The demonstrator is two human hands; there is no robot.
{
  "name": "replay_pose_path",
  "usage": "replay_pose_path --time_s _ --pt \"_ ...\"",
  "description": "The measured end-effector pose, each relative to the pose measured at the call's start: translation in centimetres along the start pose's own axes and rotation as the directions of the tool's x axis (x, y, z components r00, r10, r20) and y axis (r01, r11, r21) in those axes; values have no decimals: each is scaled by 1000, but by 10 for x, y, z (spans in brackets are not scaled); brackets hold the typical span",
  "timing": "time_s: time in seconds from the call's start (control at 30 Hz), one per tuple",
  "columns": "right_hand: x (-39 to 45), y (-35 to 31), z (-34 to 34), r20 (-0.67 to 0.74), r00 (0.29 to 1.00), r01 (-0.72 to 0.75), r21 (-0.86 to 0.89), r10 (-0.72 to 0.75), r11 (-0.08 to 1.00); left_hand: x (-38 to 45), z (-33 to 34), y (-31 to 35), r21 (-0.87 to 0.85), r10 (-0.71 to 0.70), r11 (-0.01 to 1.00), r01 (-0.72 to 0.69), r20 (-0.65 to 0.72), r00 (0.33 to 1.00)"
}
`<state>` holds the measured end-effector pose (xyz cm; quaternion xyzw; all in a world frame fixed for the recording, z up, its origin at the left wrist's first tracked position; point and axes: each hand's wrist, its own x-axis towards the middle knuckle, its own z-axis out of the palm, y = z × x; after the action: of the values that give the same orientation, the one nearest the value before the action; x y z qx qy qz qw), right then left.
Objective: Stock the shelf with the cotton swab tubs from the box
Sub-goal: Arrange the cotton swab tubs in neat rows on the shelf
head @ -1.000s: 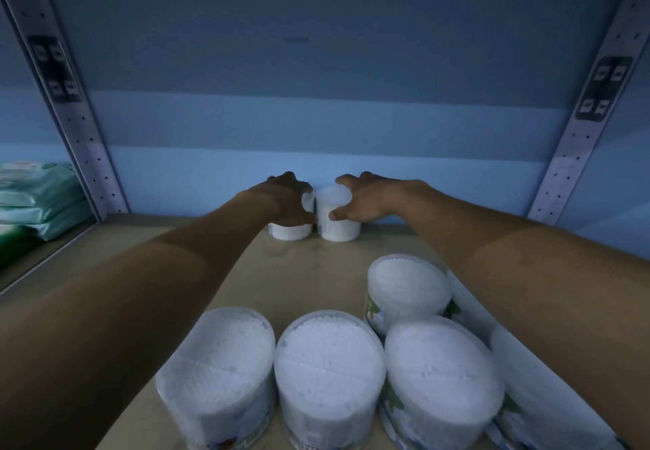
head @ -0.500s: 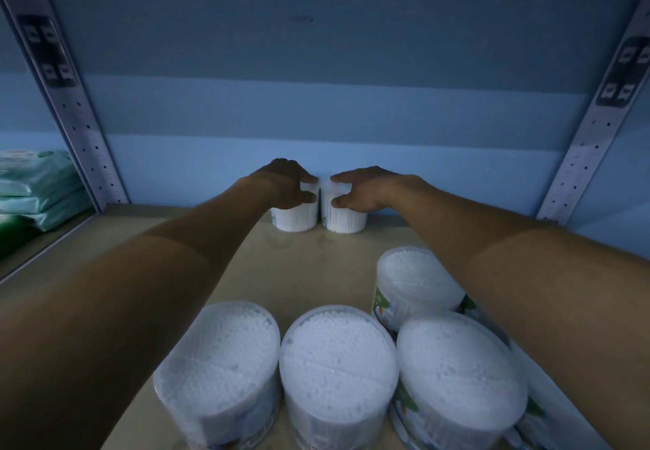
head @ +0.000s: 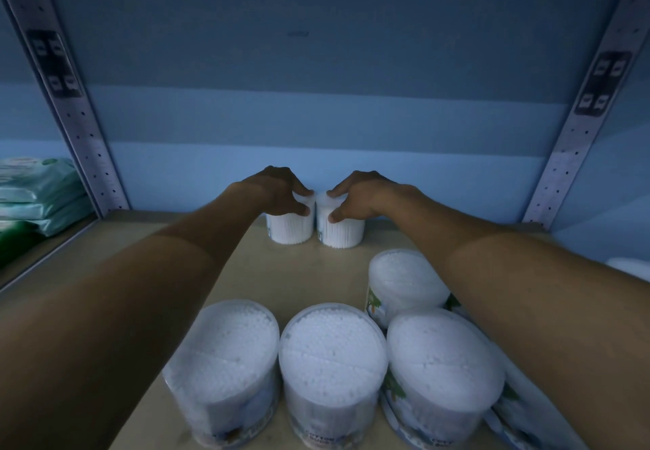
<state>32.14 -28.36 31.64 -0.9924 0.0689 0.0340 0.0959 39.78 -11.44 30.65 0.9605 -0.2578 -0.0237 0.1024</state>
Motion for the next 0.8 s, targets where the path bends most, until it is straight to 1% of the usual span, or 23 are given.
replay_pose_path --time_s 0.2,0.43,0.57,0.7,0.8 --pt "-23 -7 1 16 1000 26 -5 -26 1000 -29 -3 1 -15 41 999 -40 24 999" --pt "-43 -19 3 58 998 14 -62 -10 998 -55 -8 0 30 30 999 -33 96 995" --pt "-56 -23 4 46 999 5 -34 -4 999 -69 -11 0 39 35 998 -40 114 993" --pt "-66 -26 3 14 999 30 46 -31 998 -83 -13 -1 43 45 998 -51 125 991" --pt "-74 -26 -2 34 998 47 65 -49 997 -90 -16 -2 40 34 998 -41 162 986"
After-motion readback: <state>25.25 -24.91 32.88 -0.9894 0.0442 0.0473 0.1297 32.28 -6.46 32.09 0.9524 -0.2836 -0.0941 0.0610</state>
